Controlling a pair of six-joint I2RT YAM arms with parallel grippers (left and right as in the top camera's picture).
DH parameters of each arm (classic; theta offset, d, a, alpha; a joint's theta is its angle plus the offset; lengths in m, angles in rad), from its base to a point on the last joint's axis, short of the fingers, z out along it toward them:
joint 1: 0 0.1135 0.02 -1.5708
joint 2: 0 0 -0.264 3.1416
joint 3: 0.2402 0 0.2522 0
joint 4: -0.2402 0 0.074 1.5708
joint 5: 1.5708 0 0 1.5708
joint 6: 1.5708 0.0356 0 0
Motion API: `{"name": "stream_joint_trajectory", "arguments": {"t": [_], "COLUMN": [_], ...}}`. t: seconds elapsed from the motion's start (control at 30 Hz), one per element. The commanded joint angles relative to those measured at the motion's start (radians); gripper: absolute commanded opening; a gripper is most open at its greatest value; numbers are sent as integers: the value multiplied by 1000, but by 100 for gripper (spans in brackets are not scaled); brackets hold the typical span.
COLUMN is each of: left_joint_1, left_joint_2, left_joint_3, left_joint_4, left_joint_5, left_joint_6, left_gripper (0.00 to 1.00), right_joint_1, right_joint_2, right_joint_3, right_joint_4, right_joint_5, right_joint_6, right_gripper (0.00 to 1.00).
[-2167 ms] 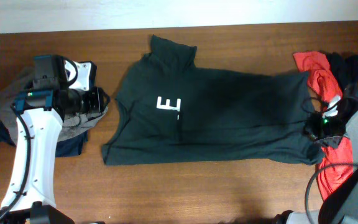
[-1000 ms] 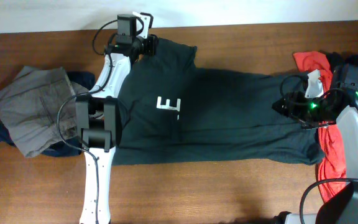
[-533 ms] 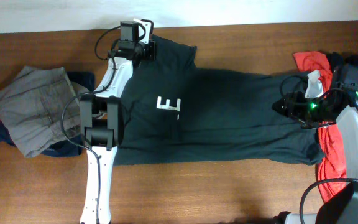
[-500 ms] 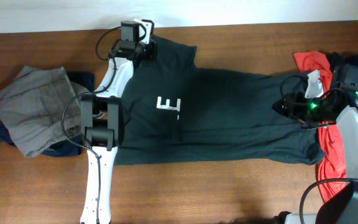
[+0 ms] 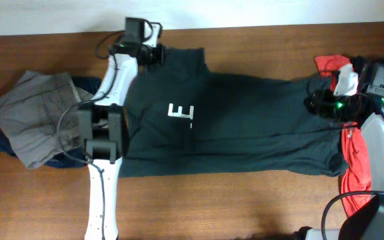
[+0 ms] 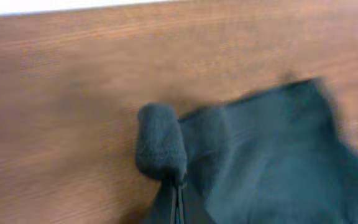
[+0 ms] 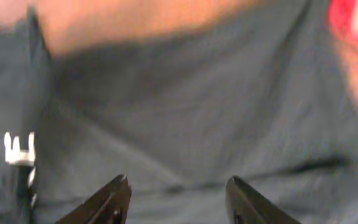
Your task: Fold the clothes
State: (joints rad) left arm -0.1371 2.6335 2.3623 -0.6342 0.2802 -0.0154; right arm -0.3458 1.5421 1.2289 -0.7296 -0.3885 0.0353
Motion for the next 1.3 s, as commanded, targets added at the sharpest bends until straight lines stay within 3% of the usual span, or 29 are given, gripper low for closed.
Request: {"name": "stream_joint_trajectory", "arguments": {"t": [0.0,0.33,0.7,1.0,1.1,1.13,1.23,1.27], "left_joint_1": [35,35,34,34,34,34,34,34], "left_joint_2": [-195,-334,-334,-334,-334,-334,-334,-334], "left_joint_3": [16,16,15,15,15,15,15,15], "left_joint_4": [-110,-405,-422,-424,-425,-425,-425,-426], "left_joint_5": [11,11,11,11,11,11,11,11], "left_joint_6": [24,101,126,126,126,126,126,126], "left_gripper": [0,0,0,0,0,0,0,0], "right_joint_1": [3,-15,-15,-18,-17,-21,-34,-40], "right_joint_2": [14,241,602,758,765,762,756,753], "right_joint_3": [17,109,439,517,517,521,529,532], "right_joint_4": [113,223,221,259,263,262,248,243], "right_joint_5": [35,74,27,45,42,38,20,1], "right_joint_6": [47,105,105,132,130,131,130,130], "right_gripper": [54,54,55,58,39,21,4,4]}}
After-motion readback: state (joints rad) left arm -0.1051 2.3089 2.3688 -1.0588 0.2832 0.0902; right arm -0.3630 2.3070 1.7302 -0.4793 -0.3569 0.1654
